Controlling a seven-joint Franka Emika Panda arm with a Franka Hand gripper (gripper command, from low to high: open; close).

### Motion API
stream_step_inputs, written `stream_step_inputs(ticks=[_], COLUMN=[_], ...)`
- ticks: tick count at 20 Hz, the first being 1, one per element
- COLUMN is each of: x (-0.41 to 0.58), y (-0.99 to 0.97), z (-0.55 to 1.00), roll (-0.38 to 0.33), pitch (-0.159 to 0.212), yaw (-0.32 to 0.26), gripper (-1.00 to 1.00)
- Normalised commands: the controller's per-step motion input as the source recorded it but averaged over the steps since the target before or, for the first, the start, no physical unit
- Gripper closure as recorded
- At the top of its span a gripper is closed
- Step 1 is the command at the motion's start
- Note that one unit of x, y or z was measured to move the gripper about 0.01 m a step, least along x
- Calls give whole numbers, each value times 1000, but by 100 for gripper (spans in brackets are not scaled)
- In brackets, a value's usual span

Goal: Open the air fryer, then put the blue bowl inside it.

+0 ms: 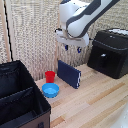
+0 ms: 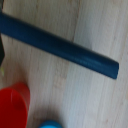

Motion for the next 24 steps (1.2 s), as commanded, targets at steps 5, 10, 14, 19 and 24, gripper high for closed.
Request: stream_step_inputs(ticks=[5,10,14,19,24], x=[-42,-146,-129,-47,-20], y=[-441,-623,-673,-623,-631], z=[-357,-302,-332,-321,-294], roll=[-266,-174,-102,-91,-96], pitch=[-65,-36,-54,-49,-44], yaw=[0,0,0,53,100], gripper=[-100,-100,-100,-100,-100])
